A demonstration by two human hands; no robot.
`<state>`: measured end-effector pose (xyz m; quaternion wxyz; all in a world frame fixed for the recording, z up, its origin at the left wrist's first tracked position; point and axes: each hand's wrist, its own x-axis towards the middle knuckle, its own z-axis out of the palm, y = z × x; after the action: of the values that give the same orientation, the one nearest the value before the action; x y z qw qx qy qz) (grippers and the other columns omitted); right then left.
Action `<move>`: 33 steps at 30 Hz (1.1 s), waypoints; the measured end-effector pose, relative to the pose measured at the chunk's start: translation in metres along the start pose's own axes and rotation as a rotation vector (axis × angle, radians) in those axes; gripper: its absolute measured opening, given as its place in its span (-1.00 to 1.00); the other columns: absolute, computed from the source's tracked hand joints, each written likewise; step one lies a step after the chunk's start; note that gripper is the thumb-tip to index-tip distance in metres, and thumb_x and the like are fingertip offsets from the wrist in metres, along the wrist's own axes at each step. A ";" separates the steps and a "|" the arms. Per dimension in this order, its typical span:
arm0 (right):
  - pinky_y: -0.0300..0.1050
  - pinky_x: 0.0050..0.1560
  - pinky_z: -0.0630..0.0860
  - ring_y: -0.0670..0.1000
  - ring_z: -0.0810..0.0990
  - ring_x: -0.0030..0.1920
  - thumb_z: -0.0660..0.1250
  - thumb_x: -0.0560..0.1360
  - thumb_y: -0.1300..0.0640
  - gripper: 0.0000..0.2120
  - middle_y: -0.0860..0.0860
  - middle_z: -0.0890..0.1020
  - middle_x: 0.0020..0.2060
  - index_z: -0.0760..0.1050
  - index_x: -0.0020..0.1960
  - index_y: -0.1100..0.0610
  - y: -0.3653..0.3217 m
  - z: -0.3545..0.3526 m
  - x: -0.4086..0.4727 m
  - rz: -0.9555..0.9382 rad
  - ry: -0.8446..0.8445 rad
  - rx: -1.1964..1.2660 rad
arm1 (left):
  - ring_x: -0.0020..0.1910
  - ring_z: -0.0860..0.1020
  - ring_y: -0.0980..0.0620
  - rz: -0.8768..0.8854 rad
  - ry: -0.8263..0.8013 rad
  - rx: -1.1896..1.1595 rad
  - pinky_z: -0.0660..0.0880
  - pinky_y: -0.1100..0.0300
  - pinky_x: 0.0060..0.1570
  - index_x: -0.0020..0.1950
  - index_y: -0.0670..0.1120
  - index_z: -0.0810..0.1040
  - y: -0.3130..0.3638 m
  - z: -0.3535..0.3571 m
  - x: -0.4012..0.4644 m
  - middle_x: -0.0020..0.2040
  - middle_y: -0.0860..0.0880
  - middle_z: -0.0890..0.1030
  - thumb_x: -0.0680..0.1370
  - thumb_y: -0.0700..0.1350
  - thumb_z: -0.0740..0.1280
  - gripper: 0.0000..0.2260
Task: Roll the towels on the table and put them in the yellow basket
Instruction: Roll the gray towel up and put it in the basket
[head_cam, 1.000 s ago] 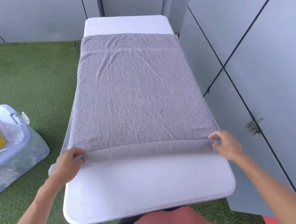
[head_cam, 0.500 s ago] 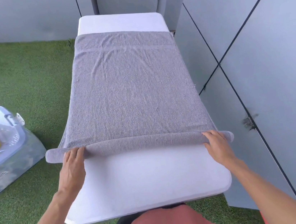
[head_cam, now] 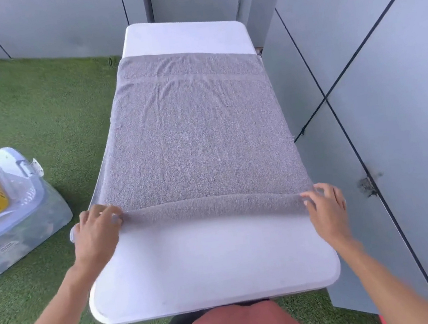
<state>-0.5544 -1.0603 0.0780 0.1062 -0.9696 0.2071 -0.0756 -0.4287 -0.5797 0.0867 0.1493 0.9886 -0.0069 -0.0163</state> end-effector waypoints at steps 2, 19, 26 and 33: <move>0.10 0.33 0.22 0.18 0.31 0.32 0.36 0.51 0.07 -0.71 0.11 0.44 0.26 0.57 0.22 0.07 -0.002 0.009 -0.015 -0.068 -0.005 -0.090 | 0.01 0.43 -0.23 0.124 0.118 0.139 0.40 -0.16 -0.09 0.08 -0.12 0.59 0.007 0.011 -0.021 0.09 -0.17 0.50 0.46 -0.33 0.37 -0.76; -0.07 0.27 0.37 0.05 0.45 0.31 0.26 0.57 0.10 -0.61 0.00 0.49 0.30 0.38 0.38 0.05 0.017 -0.009 0.024 -0.009 -0.732 -0.136 | 0.18 0.48 -0.16 0.120 -0.488 0.075 0.36 0.09 0.14 0.29 -0.19 0.47 -0.006 0.014 0.016 0.18 -0.14 0.53 0.51 -0.38 0.18 -0.63; 0.01 0.16 0.39 0.18 0.49 0.16 0.37 0.46 0.29 -0.74 0.10 0.54 0.10 0.58 0.12 0.09 -0.003 -0.003 0.013 0.079 -0.122 0.153 | -0.06 0.41 -0.20 0.083 0.020 -0.017 0.37 -0.07 -0.14 0.03 -0.14 0.59 0.001 0.008 -0.003 -0.01 -0.18 0.48 0.49 -0.32 0.35 -0.84; 0.11 0.41 0.10 0.22 0.27 0.40 0.44 0.43 0.03 -0.43 0.15 0.40 0.34 0.42 0.38 0.20 -0.006 0.023 -0.029 -0.155 -0.148 -0.126 | 0.20 0.42 -0.27 0.281 -0.008 0.131 0.44 -0.17 0.17 0.33 -0.25 0.41 -0.008 0.035 -0.033 0.23 -0.22 0.46 0.38 -0.31 0.45 -0.47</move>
<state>-0.5739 -1.0387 0.0543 0.0540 -0.9904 0.1275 0.0013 -0.4628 -0.5815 0.0517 0.0851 0.9855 -0.1467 0.0011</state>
